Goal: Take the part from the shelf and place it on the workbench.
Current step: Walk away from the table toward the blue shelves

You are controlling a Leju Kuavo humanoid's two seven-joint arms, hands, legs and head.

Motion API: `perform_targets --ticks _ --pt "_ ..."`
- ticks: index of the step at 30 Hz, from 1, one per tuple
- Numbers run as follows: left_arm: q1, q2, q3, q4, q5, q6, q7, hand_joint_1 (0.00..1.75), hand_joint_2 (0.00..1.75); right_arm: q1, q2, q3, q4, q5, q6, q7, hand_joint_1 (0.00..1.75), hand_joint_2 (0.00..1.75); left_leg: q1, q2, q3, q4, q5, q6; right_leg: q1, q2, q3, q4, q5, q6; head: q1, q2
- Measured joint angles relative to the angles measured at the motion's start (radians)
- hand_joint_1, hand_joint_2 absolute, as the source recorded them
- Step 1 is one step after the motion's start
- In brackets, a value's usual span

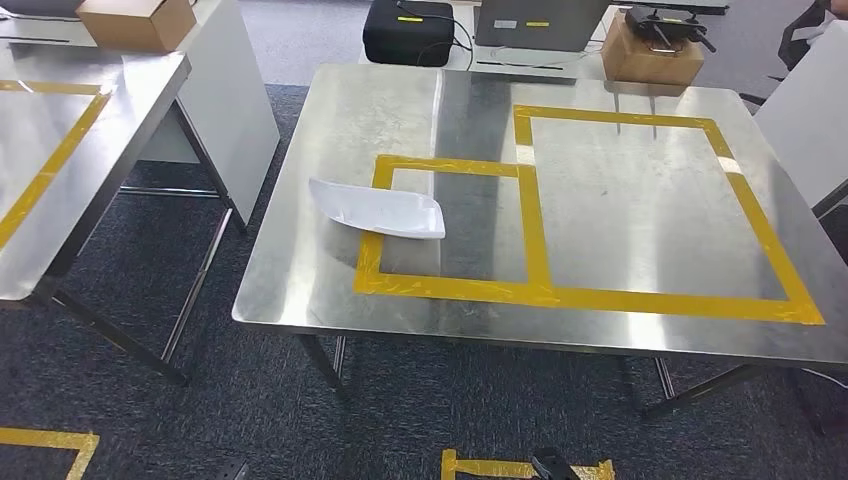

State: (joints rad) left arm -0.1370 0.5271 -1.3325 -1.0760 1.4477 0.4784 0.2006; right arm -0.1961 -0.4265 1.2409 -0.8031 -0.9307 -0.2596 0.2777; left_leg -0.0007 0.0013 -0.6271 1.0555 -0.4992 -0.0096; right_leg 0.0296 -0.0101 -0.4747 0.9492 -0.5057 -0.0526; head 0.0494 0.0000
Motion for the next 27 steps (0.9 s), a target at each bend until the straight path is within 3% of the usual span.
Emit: perform_targets --ticks 3,4,6,8,9,11,14,16,18,19,20,21,23,25,27 --pt "-0.001 0.010 -0.003 0.003 0.000 -0.006 0.000 0.00 0.00 0.002 0.003 0.000 0.004 0.000 0.008 -0.004 0.00 0.00 0.005 -0.005 -0.048 0.144 -0.118 -0.015 -0.007 -0.002 -0.034 -0.005 0.030 0.006 -0.008 0.000" --pt "-0.001 0.012 -0.004 0.004 0.000 -0.006 0.000 0.00 0.00 0.003 0.004 0.001 0.005 0.000 0.008 -0.004 0.00 0.00 0.008 -0.004 -0.057 0.192 -0.136 -0.022 -0.010 -0.003 -0.049 0.001 0.037 0.010 -0.009 0.000" --pt "-0.001 0.014 -0.006 0.006 0.000 0.005 -0.001 0.00 0.00 0.004 0.008 0.001 0.008 0.000 0.001 -0.004 0.00 0.00 0.018 -0.002 -0.033 0.203 -0.111 -0.036 -0.017 -0.006 -0.082 0.019 0.047 0.018 -0.011 0.000" --pt "-0.002 0.013 -0.007 0.007 0.000 0.025 -0.007 0.00 0.00 0.002 0.012 0.001 0.009 0.002 -0.013 -0.003 0.00 0.00 0.028 0.004 0.049 0.097 -0.068 -0.054 -0.027 -0.006 -0.114 0.047 0.051 0.030 -0.016 0.000" --pt "-0.002 0.011 -0.007 0.006 0.000 0.033 -0.011 0.00 0.00 0.001 0.014 0.000 0.009 0.003 -0.020 -0.002 0.00 0.00 0.030 0.005 0.085 0.043 -0.062 -0.056 -0.029 -0.005 -0.128 0.062 0.051 0.036 -0.024 0.000" --pt "-0.004 0.008 -0.008 0.006 0.000 0.042 -0.017 0.00 0.00 0.001 0.016 -0.001 0.008 0.005 -0.025 0.000 0.00 0.00 0.028 0.005 0.113 -0.010 -0.073 -0.045 -0.028 -0.004 -0.143 0.082 0.055 0.050 -0.037 0.000" --pt "-0.005 0.007 -0.009 0.006 0.000 0.044 -0.018 0.00 0.00 0.002 0.020 -0.001 0.008 0.006 -0.023 0.001 0.00 0.00 0.026 0.003 0.098 -0.011 -0.058 -0.010 -0.030 -0.002 -0.151 0.091 0.055 0.065 -0.038 0.000" --pt "-0.006 0.006 -0.010 0.006 0.000 0.044 -0.018 0.00 0.00 0.004 0.022 0.000 0.008 0.006 -0.018 0.001 0.00 0.00 0.028 0.002 0.079 -0.013 -0.041 0.009 -0.032 -0.001 -0.172 0.149 -0.011 0.075 -0.032 0.000" --pt "-0.007 0.006 -0.010 0.006 0.000 0.044 -0.018 0.00 0.00 0.005 0.025 0.000 0.008 0.006 -0.013 0.001 0.00 0.00 0.025 0.000 0.056 -0.012 -0.022 0.017 -0.034 0.000 -0.202 0.271 -0.103 0.082 -0.023 0.000" --pt "-0.007 0.006 -0.010 0.006 -0.001 0.045 -0.018 0.00 0.00 0.006 0.027 0.000 0.009 0.007 -0.011 0.000 0.00 0.00 0.022 -0.001 0.046 -0.012 -0.014 0.019 -0.035 0.000 -0.210 0.325 -0.130 0.081 -0.020 0.000" --pt "-0.006 0.006 -0.011 0.006 -0.002 0.047 -0.018 0.00 0.00 0.007 0.028 0.000 0.009 0.008 -0.010 0.001 0.00 0.00 0.019 -0.002 0.035 -0.012 -0.005 0.019 -0.035 0.000 -0.205 0.351 -0.137 0.079 -0.019 0.000" --pt "-0.006 0.006 -0.011 0.006 -0.003 0.048 -0.018 0.00 0.00 0.008 0.029 0.001 0.010 0.010 -0.010 0.001 0.00 0.00 0.016 -0.003 0.026 -0.011 0.003 0.020 -0.034 0.001 -0.183 0.340 -0.125 0.073 -0.018 0.000" --pt "-0.006 0.006 -0.011 0.005 -0.006 0.048 -0.017 0.00 0.00 0.010 0.028 0.002 0.009 0.017 -0.023 0.002 0.00 0.00 0.010 -0.005 0.012 -0.012 0.017 0.019 -0.028 0.003 -0.091 0.217 -0.076 0.052 -0.017 0.000" --pt "-0.007 0.005 -0.012 0.003 -0.014 0.043 -0.019 0.00 0.00 0.013 0.019 0.003 0.003 0.018 -0.069 0.008 0.00 0.00 0.007 -0.005 0.003 -0.013 0.032 0.013 -0.018 0.003 -0.008 0.082 -0.054 0.034 -0.020 0.000" --pt "-0.006 0.002 -0.012 0.001 -0.035 0.027 -0.028 0.00 0.00 0.023 0.001 0.002 -0.014 0.001 -0.134 0.015 0.00 0.00 0.011 -0.005 -0.001 -0.020 0.048 0.001 -0.011 0.002 0.010 0.038 -0.049 0.028 -0.023 0.000"
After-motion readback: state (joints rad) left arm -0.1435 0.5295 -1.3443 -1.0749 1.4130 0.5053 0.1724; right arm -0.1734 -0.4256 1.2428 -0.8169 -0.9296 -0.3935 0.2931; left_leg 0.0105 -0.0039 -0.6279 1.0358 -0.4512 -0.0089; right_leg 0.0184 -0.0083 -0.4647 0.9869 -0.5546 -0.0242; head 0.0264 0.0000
